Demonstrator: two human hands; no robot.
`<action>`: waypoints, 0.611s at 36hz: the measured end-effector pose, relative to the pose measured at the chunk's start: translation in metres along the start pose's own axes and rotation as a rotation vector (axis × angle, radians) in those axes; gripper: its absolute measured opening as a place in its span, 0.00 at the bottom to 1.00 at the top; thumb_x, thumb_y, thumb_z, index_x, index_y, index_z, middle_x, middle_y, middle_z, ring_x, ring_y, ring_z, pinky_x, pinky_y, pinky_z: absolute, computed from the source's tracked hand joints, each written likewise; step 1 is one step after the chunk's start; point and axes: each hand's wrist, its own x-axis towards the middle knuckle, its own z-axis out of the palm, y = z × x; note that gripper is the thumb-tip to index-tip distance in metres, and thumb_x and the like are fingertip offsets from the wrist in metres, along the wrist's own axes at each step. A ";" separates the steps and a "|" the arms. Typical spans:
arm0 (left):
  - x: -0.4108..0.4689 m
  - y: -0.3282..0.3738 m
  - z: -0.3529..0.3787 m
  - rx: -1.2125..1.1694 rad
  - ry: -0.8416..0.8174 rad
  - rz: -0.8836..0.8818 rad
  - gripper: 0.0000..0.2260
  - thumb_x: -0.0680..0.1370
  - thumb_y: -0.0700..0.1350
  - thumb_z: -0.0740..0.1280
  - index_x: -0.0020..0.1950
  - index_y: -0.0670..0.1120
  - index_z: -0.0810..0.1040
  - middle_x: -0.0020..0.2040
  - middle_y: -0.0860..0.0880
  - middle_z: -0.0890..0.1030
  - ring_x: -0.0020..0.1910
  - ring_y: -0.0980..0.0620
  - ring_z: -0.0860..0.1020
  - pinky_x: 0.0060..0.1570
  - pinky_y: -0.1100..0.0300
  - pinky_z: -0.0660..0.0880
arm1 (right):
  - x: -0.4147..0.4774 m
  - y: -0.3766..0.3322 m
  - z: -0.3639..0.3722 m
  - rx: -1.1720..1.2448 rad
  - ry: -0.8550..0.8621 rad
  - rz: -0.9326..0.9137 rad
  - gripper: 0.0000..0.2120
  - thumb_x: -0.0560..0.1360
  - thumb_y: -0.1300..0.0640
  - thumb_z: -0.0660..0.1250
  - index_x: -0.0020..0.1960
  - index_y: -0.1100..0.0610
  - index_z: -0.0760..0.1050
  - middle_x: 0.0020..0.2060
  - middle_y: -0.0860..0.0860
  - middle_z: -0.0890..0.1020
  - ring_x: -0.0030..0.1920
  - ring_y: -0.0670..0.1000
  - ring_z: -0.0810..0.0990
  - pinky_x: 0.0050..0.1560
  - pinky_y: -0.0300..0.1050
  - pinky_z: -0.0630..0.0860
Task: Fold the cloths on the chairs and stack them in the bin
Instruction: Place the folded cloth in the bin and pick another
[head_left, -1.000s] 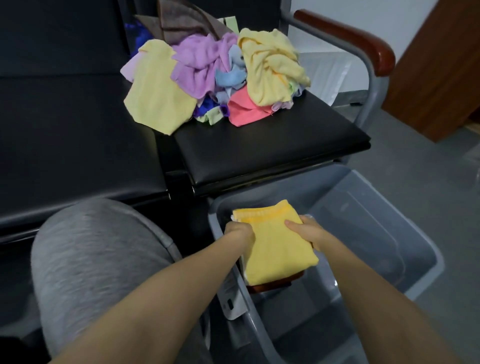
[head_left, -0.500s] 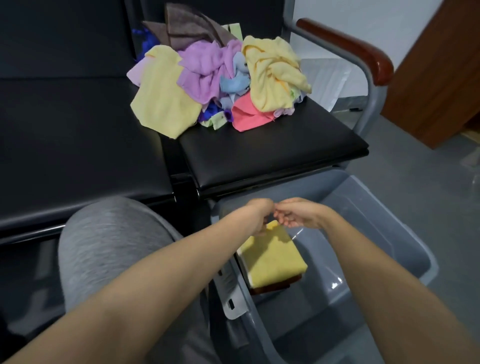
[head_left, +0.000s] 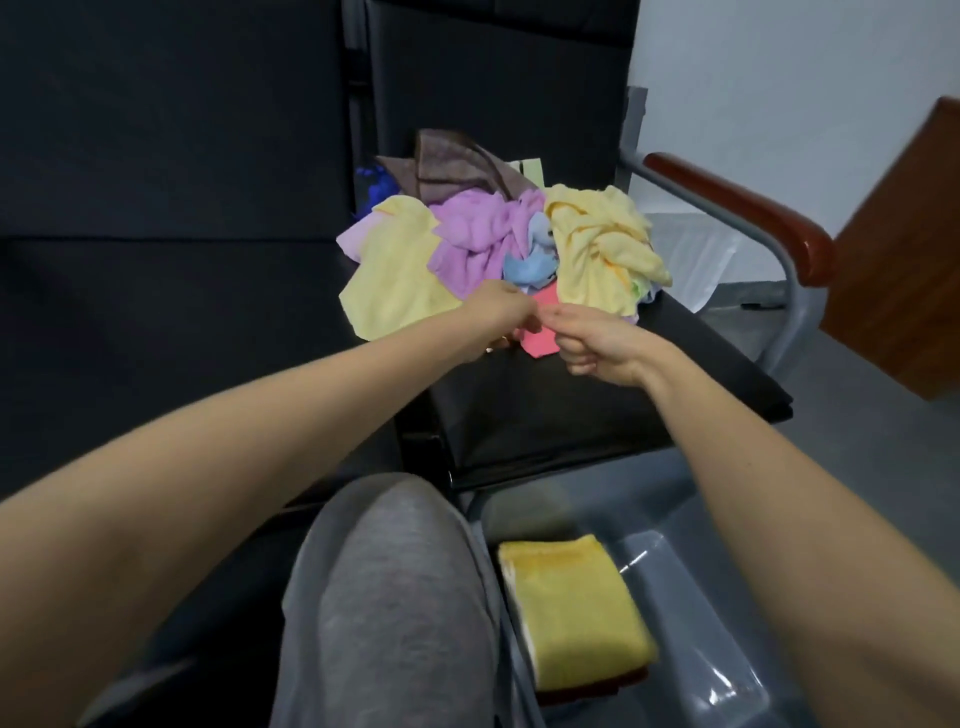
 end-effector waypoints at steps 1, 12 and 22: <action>0.008 -0.002 -0.006 -0.027 0.050 0.009 0.07 0.74 0.35 0.63 0.37 0.43 0.73 0.35 0.43 0.73 0.30 0.51 0.67 0.28 0.63 0.62 | 0.007 -0.004 0.004 -0.037 0.007 -0.004 0.10 0.83 0.56 0.55 0.46 0.54 0.72 0.17 0.43 0.58 0.18 0.41 0.53 0.22 0.34 0.50; 0.068 -0.039 -0.045 -0.058 0.372 -0.087 0.26 0.76 0.43 0.66 0.71 0.39 0.59 0.62 0.38 0.73 0.59 0.38 0.75 0.53 0.52 0.73 | 0.055 -0.006 0.012 -0.266 -0.015 0.067 0.11 0.82 0.55 0.56 0.43 0.56 0.71 0.18 0.43 0.60 0.19 0.42 0.55 0.21 0.34 0.52; 0.097 -0.031 -0.046 -0.205 0.295 0.058 0.13 0.76 0.34 0.63 0.32 0.45 0.70 0.32 0.47 0.72 0.34 0.50 0.71 0.36 0.60 0.69 | 0.090 -0.007 0.012 -0.304 0.181 0.032 0.05 0.78 0.57 0.64 0.53 0.55 0.71 0.27 0.47 0.68 0.25 0.44 0.63 0.25 0.34 0.60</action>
